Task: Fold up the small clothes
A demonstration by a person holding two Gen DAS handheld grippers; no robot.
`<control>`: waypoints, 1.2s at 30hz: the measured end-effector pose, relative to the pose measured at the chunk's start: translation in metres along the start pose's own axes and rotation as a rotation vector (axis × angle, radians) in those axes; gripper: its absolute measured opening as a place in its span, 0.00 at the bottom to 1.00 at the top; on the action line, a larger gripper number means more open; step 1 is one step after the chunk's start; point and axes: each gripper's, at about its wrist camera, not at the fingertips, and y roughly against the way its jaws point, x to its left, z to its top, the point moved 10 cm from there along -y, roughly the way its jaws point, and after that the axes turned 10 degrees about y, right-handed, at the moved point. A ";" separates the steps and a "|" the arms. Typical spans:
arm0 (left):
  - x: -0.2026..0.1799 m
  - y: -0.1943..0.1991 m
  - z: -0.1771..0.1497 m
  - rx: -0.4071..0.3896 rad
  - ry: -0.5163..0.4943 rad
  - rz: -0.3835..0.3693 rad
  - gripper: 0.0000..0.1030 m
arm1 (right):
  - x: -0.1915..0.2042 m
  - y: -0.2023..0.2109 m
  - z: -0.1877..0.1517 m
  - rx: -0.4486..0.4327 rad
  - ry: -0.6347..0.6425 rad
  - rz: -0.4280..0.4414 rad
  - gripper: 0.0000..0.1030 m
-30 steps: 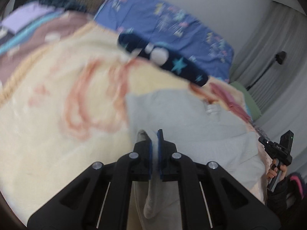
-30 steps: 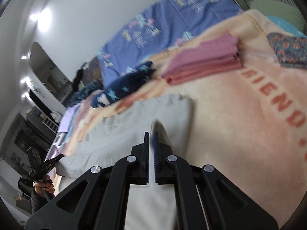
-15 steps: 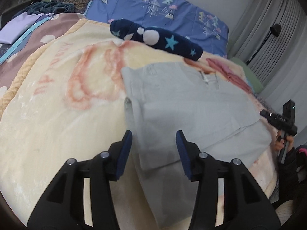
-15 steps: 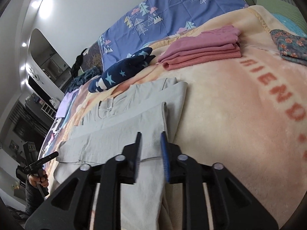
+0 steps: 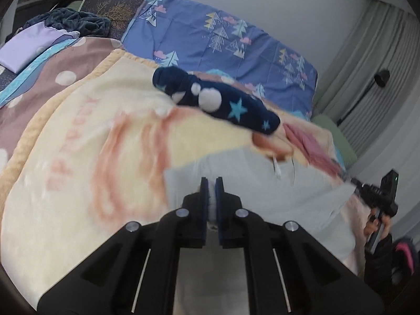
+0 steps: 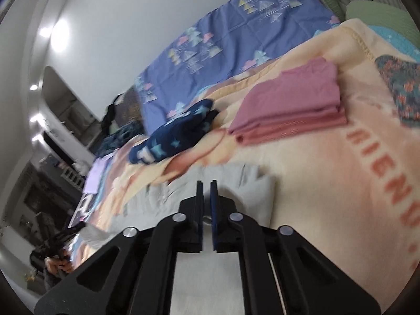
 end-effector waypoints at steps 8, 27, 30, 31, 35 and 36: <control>0.039 -0.049 0.008 0.021 0.054 0.095 0.51 | -0.022 -0.033 -0.012 0.093 0.053 -0.073 0.11; -0.045 -0.016 -0.111 0.086 -0.760 0.158 0.80 | 0.022 -0.067 -0.069 0.269 0.860 -0.365 0.60; -0.034 -0.049 -0.118 0.071 -0.927 0.338 0.82 | 0.014 -0.082 -0.045 0.225 0.780 -0.388 0.60; -0.035 -0.055 -0.109 0.047 -0.935 0.345 0.82 | 0.010 -0.086 -0.037 0.215 0.731 -0.387 0.60; -0.017 -0.070 -0.025 -0.080 -0.733 0.491 0.81 | -0.016 -0.098 -0.009 0.210 0.472 -0.344 0.60; -0.010 -0.069 -0.005 -0.117 -0.654 0.505 0.81 | -0.019 -0.100 -0.007 0.217 0.436 -0.324 0.60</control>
